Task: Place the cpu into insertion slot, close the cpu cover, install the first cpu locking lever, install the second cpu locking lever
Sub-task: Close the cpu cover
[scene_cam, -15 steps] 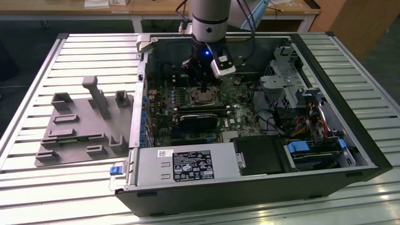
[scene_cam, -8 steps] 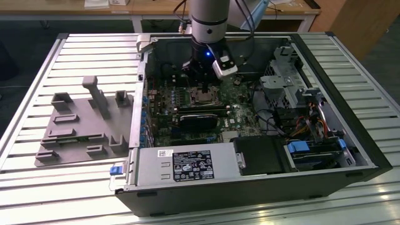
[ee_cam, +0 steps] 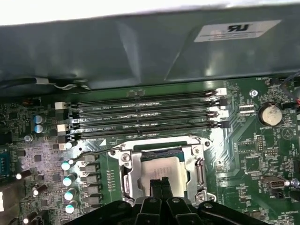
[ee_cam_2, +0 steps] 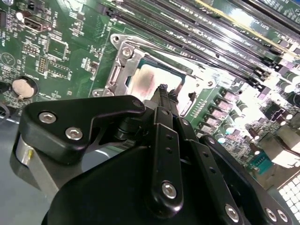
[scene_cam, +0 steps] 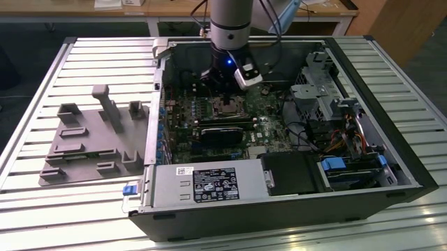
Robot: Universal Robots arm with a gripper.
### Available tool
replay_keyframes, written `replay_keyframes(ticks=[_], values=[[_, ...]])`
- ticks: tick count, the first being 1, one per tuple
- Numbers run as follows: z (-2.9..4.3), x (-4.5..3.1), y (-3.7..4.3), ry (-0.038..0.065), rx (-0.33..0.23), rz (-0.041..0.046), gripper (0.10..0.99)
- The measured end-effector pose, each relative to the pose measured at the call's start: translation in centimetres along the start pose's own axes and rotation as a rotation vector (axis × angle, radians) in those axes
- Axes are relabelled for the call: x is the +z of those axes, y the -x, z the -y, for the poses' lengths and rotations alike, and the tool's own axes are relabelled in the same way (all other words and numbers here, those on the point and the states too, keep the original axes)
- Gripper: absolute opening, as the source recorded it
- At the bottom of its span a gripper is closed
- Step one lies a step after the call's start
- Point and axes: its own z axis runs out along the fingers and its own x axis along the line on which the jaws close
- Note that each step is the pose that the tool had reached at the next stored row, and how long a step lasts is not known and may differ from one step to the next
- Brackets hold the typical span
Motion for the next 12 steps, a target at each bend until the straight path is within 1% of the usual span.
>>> replay_keyframes(ticks=[12], values=[[0.2, 0.51, -1.41, 0.0, -0.003, -0.0001, 0.102]])
